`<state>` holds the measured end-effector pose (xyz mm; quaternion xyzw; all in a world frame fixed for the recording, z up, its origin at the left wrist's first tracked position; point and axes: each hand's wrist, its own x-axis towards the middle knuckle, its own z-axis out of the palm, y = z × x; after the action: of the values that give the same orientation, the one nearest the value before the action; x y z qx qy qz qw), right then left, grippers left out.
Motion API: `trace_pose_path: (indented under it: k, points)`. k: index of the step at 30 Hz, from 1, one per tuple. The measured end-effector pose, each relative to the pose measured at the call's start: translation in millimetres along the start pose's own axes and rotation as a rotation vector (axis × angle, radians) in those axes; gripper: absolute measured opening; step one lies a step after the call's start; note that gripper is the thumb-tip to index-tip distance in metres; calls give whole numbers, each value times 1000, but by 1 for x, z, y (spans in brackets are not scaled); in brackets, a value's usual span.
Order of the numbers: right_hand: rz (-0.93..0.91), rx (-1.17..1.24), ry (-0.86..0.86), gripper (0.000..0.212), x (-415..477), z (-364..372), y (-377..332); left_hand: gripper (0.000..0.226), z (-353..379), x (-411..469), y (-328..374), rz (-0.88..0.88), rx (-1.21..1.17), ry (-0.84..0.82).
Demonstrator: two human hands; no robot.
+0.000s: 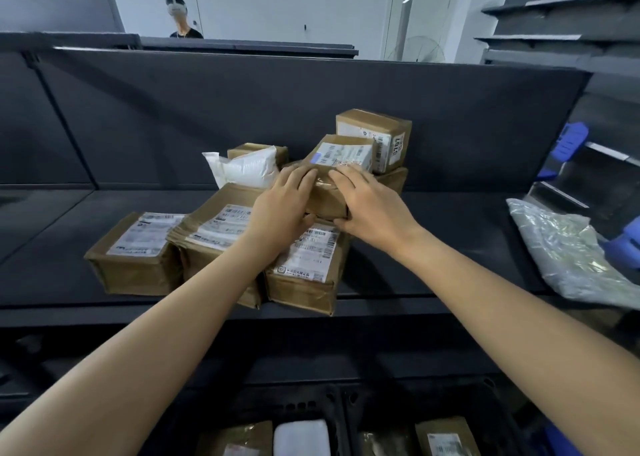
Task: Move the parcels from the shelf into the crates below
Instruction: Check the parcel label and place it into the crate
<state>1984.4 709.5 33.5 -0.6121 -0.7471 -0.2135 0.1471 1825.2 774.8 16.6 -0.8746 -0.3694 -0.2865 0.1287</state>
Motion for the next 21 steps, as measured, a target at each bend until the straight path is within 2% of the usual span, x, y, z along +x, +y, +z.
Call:
trace_pose_path:
  k: [5, 10, 14, 16, 18, 21]
  points:
    - [-53, 6, 71, 79, -39, -23, -9, 69, -28, -35, 11, 78, -141, 74]
    - [-91, -51, 158, 73, -89, -39, -31, 76, -64, -90, 34, -62, -445, 79]
    - [-120, -14, 264, 65, -135, -48, -63, 76, -85, -139, 64, -322, -741, 190]
    - [-129, 15, 285, 58, -156, -51, -81, 77, -91, -160, 80, -573, -1023, 234]
    - [-132, 36, 284, 53, -174, -54, -98, 75, -96, -177, 96, -784, -1334, 222]
    - [-110, 58, 260, 52, -197, -57, -117, 67, -99, -198, 112, -933, -1556, 184]
